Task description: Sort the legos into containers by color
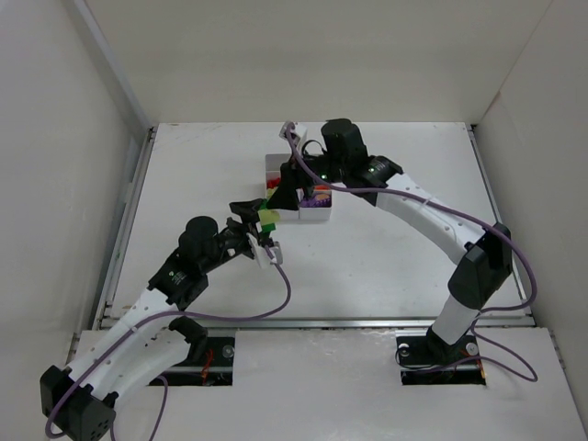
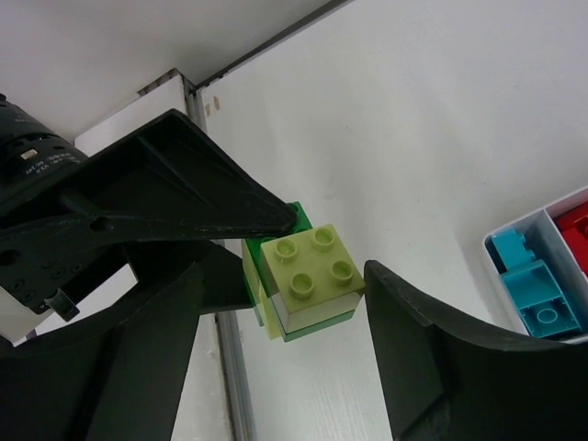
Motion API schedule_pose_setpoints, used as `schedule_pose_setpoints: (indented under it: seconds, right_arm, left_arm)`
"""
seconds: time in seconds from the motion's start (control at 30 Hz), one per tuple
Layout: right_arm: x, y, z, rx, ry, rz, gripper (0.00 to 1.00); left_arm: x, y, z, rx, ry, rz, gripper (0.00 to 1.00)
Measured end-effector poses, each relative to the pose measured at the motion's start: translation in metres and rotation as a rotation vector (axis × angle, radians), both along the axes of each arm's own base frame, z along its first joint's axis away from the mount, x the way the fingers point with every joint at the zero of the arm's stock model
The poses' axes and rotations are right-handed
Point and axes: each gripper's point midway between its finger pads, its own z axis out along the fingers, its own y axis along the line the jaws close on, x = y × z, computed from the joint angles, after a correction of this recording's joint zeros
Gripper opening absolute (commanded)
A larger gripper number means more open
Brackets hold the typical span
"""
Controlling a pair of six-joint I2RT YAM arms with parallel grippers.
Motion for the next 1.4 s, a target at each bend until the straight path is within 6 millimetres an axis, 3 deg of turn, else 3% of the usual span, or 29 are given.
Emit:
schedule_pose_setpoints:
  seconds: [0.23,0.4,0.67,0.73,0.8,0.83,0.9,1.1,1.27,1.4]
  right_arm:
    - [0.000,0.001,-0.011,-0.024,0.020,0.002,0.77]
    - [0.003,0.002,-0.019,-0.041,0.036,-0.008,0.53]
    - [0.001,0.002,-0.018,-0.035,0.067,-0.014,0.34]
    - [0.001,0.002,-0.018,-0.034,0.077,-0.018,0.36]
    - [0.001,0.003,-0.018,-0.033,0.088,-0.022,0.52]
    - [0.000,0.003,-0.018,-0.034,0.094,-0.024,0.64]
    - [0.002,0.005,-0.018,-0.028,0.104,-0.028,0.70]
    - [0.004,0.011,-0.018,-0.013,0.124,-0.019,0.72]
    - [-0.002,0.012,-0.017,-0.002,0.137,0.014,0.67]
    - [-0.008,0.013,-0.015,0.009,0.133,0.058,0.54]
  left_arm:
    - [0.002,0.002,0.002,-0.002,-0.008,0.014,0.00]
    - [0.002,0.002,0.002,-0.002,-0.009,0.013,0.00]
    - [0.001,0.002,0.001,0.000,-0.005,0.012,0.00]
    - [0.001,0.002,0.001,0.001,-0.002,0.011,0.00]
    - [0.000,0.002,0.000,0.002,0.000,0.010,0.00]
    - [0.000,0.002,0.000,0.002,0.001,0.009,0.00]
    - [-0.003,0.000,-0.002,0.004,0.011,-0.008,0.00]
    - [-0.009,-0.002,-0.009,0.015,0.041,-0.036,0.00]
    - [-0.011,-0.002,-0.007,0.010,0.035,-0.041,0.00]
    - [-0.011,-0.001,-0.005,0.006,0.028,-0.040,0.00]
